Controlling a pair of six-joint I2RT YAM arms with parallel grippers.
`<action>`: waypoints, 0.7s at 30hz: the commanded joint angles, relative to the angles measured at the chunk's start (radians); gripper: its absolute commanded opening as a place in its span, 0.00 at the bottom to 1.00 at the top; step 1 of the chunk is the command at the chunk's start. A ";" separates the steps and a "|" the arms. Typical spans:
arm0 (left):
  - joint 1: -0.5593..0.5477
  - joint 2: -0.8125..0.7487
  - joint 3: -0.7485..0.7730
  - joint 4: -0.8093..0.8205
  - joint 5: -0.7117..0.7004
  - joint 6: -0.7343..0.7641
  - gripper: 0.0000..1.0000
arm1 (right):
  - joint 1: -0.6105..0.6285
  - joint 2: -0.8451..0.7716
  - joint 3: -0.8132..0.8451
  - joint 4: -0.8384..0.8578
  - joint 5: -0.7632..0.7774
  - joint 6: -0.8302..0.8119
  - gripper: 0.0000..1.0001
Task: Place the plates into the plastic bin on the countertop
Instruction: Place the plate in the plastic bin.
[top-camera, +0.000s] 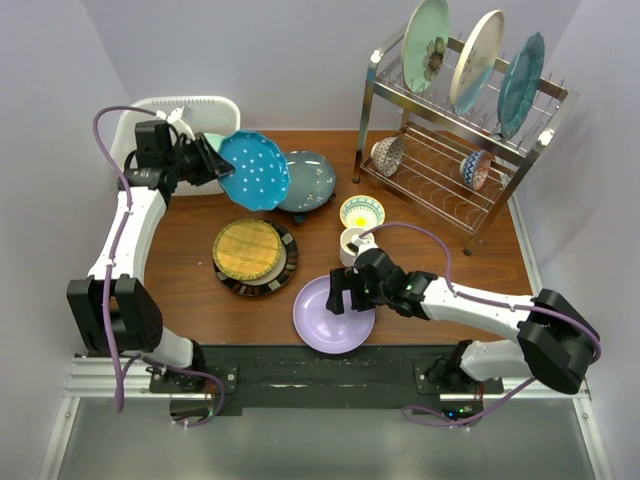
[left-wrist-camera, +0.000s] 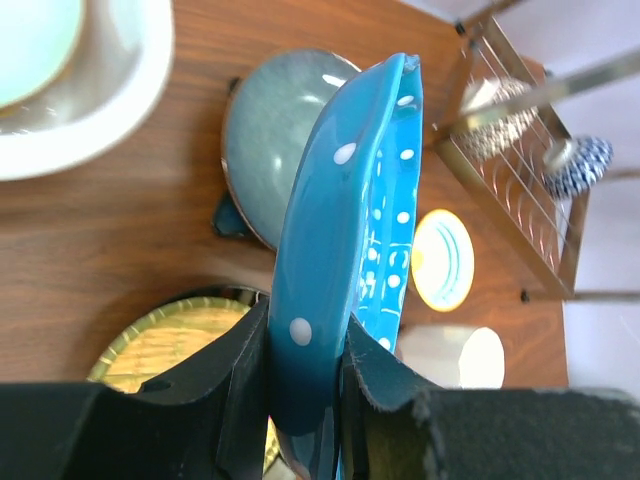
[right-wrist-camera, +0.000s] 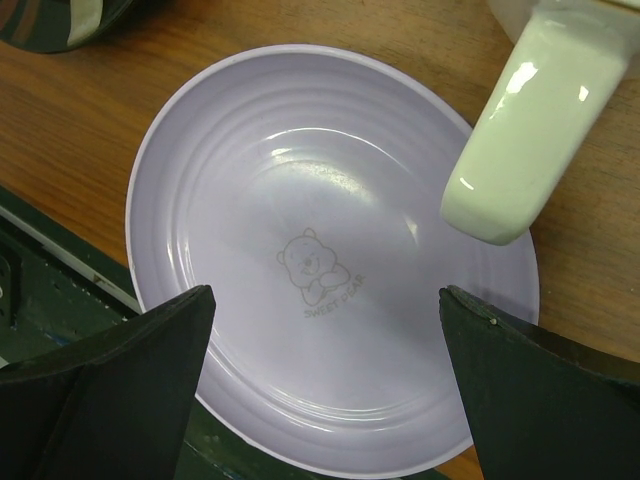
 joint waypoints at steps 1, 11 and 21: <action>0.031 -0.021 0.088 0.219 -0.057 -0.095 0.00 | 0.002 0.004 -0.005 0.028 0.004 -0.016 0.99; 0.050 0.007 0.077 0.353 -0.185 -0.226 0.00 | 0.002 0.024 -0.011 0.042 -0.001 -0.020 0.99; 0.101 0.085 0.108 0.417 -0.237 -0.324 0.00 | 0.002 0.012 -0.031 0.042 0.006 -0.019 0.99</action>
